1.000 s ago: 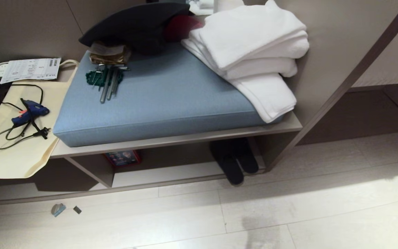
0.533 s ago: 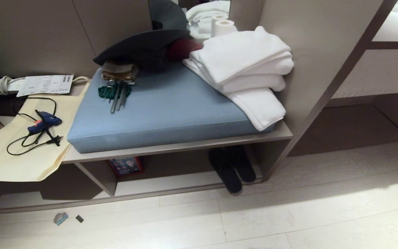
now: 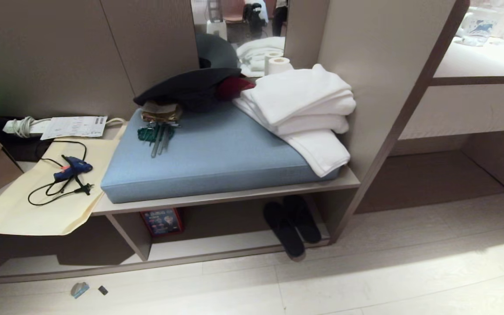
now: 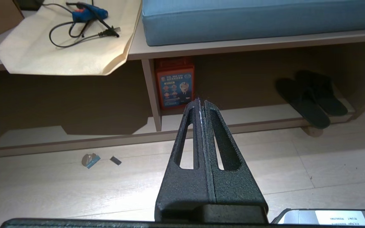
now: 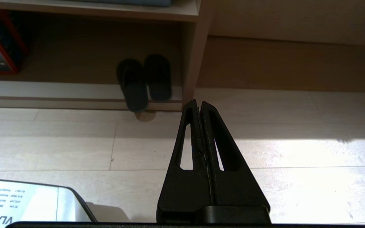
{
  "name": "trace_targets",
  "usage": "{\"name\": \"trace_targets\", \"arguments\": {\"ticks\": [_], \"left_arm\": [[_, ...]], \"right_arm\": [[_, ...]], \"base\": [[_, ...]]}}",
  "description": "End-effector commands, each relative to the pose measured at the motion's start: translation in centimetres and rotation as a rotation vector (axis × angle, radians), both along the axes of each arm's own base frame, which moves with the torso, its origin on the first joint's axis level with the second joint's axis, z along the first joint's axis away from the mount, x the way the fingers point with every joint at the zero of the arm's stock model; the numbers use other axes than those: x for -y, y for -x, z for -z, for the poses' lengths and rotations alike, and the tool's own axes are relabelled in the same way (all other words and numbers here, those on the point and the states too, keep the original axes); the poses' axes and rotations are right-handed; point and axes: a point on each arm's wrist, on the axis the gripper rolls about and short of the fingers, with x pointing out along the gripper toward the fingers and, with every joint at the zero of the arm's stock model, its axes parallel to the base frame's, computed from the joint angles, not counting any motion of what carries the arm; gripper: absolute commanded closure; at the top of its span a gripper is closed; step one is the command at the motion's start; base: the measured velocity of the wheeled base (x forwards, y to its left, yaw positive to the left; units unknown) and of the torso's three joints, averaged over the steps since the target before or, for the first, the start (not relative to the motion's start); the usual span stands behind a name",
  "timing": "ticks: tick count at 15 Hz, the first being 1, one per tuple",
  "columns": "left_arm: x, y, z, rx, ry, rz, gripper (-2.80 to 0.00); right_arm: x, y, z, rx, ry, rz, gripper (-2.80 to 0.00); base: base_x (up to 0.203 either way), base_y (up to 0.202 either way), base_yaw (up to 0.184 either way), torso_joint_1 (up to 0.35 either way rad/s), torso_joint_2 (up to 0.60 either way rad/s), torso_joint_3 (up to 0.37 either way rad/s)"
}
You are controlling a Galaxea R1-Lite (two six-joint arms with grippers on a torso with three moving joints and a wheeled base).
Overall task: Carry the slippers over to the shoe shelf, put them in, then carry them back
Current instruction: Pick up the slippers in the shoe cabinet
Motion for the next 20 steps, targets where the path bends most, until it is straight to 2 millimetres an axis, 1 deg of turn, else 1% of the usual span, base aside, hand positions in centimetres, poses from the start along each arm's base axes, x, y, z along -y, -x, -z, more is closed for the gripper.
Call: {"name": "trace_targets", "arguments": {"ticks": [1,12,15,20], "left_arm": [[0.0,-0.05,0.21,-0.006,0.0,0.001,0.0],[0.0,-0.05,0.21,-0.006,0.0,0.001,0.0],[0.01,-0.05,0.21,-0.006,-0.001,0.0,0.0],[0.0,-0.05,0.21,-0.006,-0.001,0.001,0.0]], "right_arm": [[0.0,-0.01,0.0,-0.002,0.001,-0.002,0.0],[0.0,-0.01,-0.01,-0.001,-0.001,-0.002,0.0],[0.0,-0.01,-0.01,-0.001,-0.007,-0.002,0.0],[0.0,-0.03,0.03,-0.001,-0.014,-0.001,0.0]], "base": [[0.0,0.0,0.0,-0.001,0.0,0.199],[0.0,0.0,0.0,0.001,0.0,0.202],[0.0,0.0,0.0,0.002,0.0,0.088],[0.0,0.0,0.0,0.0,0.0,0.007]]}}
